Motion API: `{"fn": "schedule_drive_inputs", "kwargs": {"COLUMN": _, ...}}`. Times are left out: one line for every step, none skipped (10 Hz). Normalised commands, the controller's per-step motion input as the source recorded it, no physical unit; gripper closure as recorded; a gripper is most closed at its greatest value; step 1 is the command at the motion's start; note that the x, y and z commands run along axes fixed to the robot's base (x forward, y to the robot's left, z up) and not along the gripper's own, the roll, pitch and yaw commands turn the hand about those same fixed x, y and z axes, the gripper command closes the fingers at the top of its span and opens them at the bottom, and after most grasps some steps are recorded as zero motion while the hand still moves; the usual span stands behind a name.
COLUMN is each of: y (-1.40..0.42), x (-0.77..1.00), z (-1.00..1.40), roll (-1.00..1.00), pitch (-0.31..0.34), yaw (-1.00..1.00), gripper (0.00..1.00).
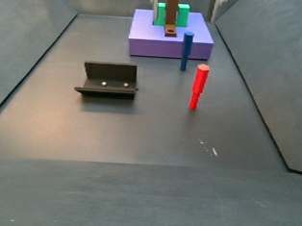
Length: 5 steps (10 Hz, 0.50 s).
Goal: Pick up the blue object. Move up. Move to above the board. Insert the blue object.
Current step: Pick up the blue object.
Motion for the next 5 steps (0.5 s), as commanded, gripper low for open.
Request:
{"fn": "schedule_drive_inputs", "kwargs": {"y": 0.00, "x": 0.00, "z": 0.00, "roll": -0.01, "pitch": 0.000, "yaw": 0.00, "gripper": 0.00}}
{"fn": "schedule_drive_inputs", "kwargs": {"y": -0.08, "x": -0.03, "z": 0.00, "roll": -0.08, "pitch": -0.030, "yaw": 0.03, "gripper": 0.00}}
{"fn": "schedule_drive_inputs", "kwargs": {"y": -0.51, "x": -0.08, "z": -0.02, "roll": -0.11, "pitch": -0.083, "yaw": 0.13, "gripper": 0.00}}
{"fn": "schedule_drive_inputs", "kwargs": {"y": -0.80, "x": -0.22, "z": -0.06, "roll": -0.08, "pitch": -0.127, "yaw": 0.07, "gripper": 0.00}}
{"fn": "schedule_drive_inputs", "kwargs": {"y": -0.99, "x": -0.13, "z": -0.17, "roll": -0.02, "pitch": -0.121, "yaw": 0.11, "gripper": 0.00}}
